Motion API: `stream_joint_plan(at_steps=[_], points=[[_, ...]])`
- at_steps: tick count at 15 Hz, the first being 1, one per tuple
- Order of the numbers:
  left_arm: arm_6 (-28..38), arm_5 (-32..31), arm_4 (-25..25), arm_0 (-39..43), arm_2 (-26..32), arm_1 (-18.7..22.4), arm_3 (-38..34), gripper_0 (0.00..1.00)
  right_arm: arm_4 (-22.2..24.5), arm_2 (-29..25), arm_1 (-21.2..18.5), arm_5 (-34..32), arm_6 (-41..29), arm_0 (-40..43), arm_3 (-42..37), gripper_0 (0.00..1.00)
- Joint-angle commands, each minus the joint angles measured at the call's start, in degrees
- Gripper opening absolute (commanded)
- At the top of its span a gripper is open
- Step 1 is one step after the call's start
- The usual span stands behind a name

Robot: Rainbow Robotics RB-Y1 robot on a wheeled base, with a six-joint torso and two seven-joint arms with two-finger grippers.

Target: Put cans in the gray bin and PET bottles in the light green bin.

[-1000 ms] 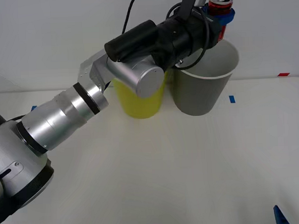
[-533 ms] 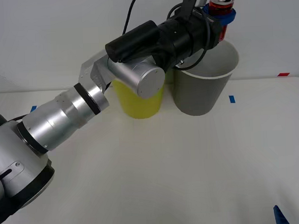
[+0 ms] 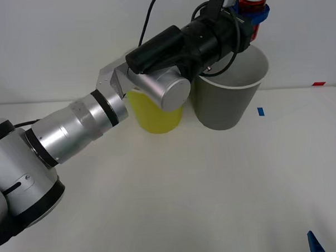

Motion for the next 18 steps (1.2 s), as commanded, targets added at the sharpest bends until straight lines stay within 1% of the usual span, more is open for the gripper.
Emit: stream_joint_plan(at_steps=[1,3,4,5,6,18], points=[[0.7,-0.2,0.9,-0.3,-0.2,-0.2,0.2,0.0,0.0,0.0,0.0,0.0,0.0,0.0,0.0,1.0],[0.8,-0.1,0.9,-0.3,-0.2,-0.2,0.2,0.0,0.0,0.0,0.0,0.0,0.0,0.0,0.0,1.0],[0.9,0.1,0.9,-0.3,-0.2,-0.2,0.2,0.07,0.0,0.0,0.0,0.0,0.0,0.0,0.0,1.0],[0.9,0.8,0.9,-0.3,-0.2,-0.2,0.2,0.82,0.0,0.0,0.0,0.0,0.0,0.0,0.0,1.0],[0.9,0.9,0.9,-0.4,-0.2,-0.2,0.2,1.0,0.0,0.0,0.0,0.0,0.0,0.0,0.0,1.0],[0.9,0.9,0.9,-0.5,-0.2,0.0,0.1,1.0,0.0,0.0,0.0,0.0,0.0,0.0,0.0,1.0]])
